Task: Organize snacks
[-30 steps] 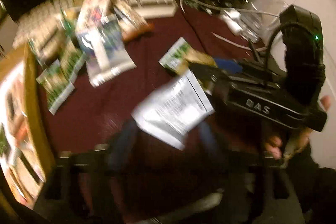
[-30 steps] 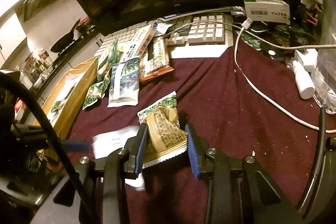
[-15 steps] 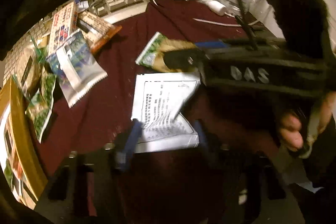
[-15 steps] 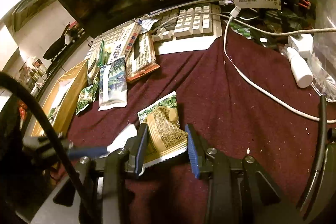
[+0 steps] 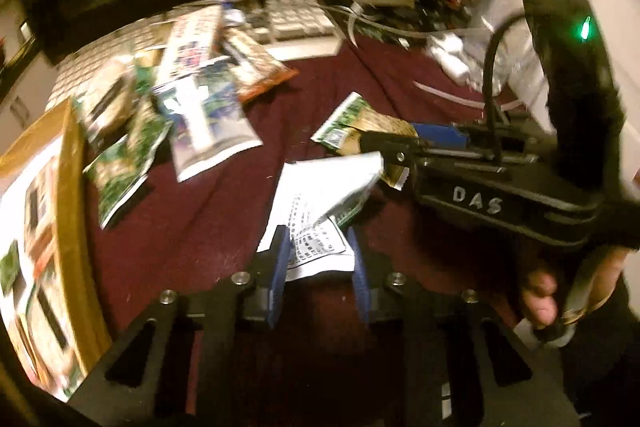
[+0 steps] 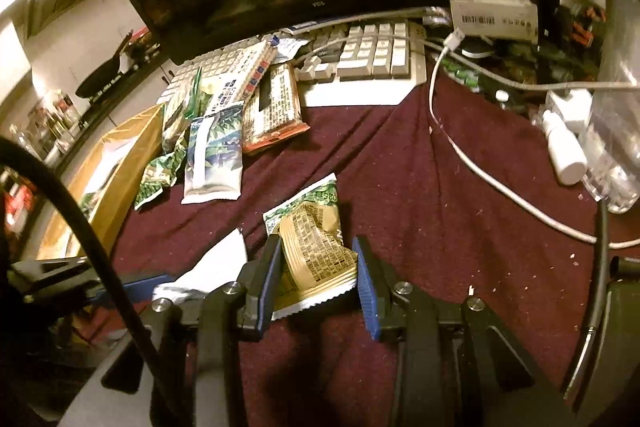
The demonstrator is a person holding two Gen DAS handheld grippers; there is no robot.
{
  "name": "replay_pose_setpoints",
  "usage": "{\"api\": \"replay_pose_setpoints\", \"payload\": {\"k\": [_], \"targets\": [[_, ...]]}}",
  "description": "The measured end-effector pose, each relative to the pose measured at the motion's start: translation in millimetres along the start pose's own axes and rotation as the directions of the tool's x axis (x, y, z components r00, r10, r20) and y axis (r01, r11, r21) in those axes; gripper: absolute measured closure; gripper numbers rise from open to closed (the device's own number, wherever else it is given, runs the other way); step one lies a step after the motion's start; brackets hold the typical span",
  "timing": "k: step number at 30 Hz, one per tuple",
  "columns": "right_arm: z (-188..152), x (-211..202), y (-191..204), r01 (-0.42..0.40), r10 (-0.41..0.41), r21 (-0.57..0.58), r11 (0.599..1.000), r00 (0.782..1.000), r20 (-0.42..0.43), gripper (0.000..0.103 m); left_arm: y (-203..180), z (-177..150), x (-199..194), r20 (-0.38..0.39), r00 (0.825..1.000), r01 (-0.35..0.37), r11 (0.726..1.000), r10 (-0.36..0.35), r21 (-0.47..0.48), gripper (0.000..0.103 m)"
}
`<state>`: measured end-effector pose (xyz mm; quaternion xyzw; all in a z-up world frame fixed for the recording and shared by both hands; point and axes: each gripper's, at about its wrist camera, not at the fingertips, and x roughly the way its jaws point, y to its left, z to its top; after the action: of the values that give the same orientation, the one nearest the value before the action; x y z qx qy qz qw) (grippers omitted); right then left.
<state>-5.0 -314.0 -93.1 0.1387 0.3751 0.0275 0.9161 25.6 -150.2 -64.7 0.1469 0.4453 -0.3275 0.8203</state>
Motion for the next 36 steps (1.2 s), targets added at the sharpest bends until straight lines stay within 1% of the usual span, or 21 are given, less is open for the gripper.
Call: {"api": "replay_pose_setpoints", "payload": {"k": [1, 2, 5, 6, 8, 10, 12, 16, 21, 28, 32, 36], "targets": [[-1, 0, 3, 0.02, -0.02, -0.016, 1.0, 1.0, 0.004, 0.068, 4, -2, -6, 0.02, 1.0, 0.002, 1.0, -0.001, -0.025, 0.083], [-1, -1, 7, 0.039, -0.038, -0.034, 0.999, 0.999, 0.01, 0.068, 8, -3, -11, 0.035, 0.999, 0.003, 0.999, -0.001, -0.045, 0.086], [-2, -3, 9, 0.052, -0.05, -0.053, 0.997, 0.998, 0.03, 0.068, 19, -5, -20, 0.064, 0.998, 0.005, 0.993, 0.002, -0.115, 0.086], [-3, -4, 9, 0.052, -0.05, -0.054, 0.997, 0.998, 0.034, 0.068, 21, -6, -23, 0.085, 0.996, -0.018, 0.99, 0.03, -0.141, 0.087], [-3, -4, 8, 0.047, -0.045, -0.052, 0.998, 0.998, 0.036, 0.068, 22, -7, -29, 0.089, 0.994, -0.045, 0.987, 0.058, -0.152, 0.087], [-3, -5, 9, 0.046, -0.044, -0.05, 0.998, 0.998, 0.035, 0.068, 24, -7, -35, 0.088, 0.988, -0.109, 0.98, 0.125, -0.169, 0.087], [-2, -9, 11, 0.026, -0.025, -0.048, 0.998, 0.999, 0.041, 0.068, 29, -6, -42, 0.107, 0.98, -0.144, 0.972, 0.166, -0.184, 0.087], [1, -15, 24, -0.013, 0.016, -0.055, 0.998, 0.998, 0.054, 0.068, 42, -7, -56, 0.135, 0.968, -0.177, 0.958, 0.211, -0.226, 0.087], [4, -20, 50, -0.056, 0.063, -0.098, 0.994, 0.996, 0.061, 0.068, 56, -12, -71, 0.148, 0.955, -0.213, 0.941, 0.258, -0.265, 0.087], [11, -23, 89, -0.117, 0.128, -0.155, 0.981, 0.99, 0.061, 0.068, 77, -21, -87, 0.16, 0.941, -0.235, 0.917, 0.298, -0.323, 0.087], [21, -19, 120, -0.144, 0.158, -0.202, 0.969, 0.986, 0.055, 0.068, 100, -29, -103, 0.182, 0.937, -0.211, 0.9, 0.297, -0.381, 0.087], [34, -5, 151, -0.198, 0.21, -0.235, 0.952, 0.977, 0.03, 0.068, 132, -33, -121, 0.187, 0.921, -0.232, 0.869, 0.341, -0.438, 0.087]]}}
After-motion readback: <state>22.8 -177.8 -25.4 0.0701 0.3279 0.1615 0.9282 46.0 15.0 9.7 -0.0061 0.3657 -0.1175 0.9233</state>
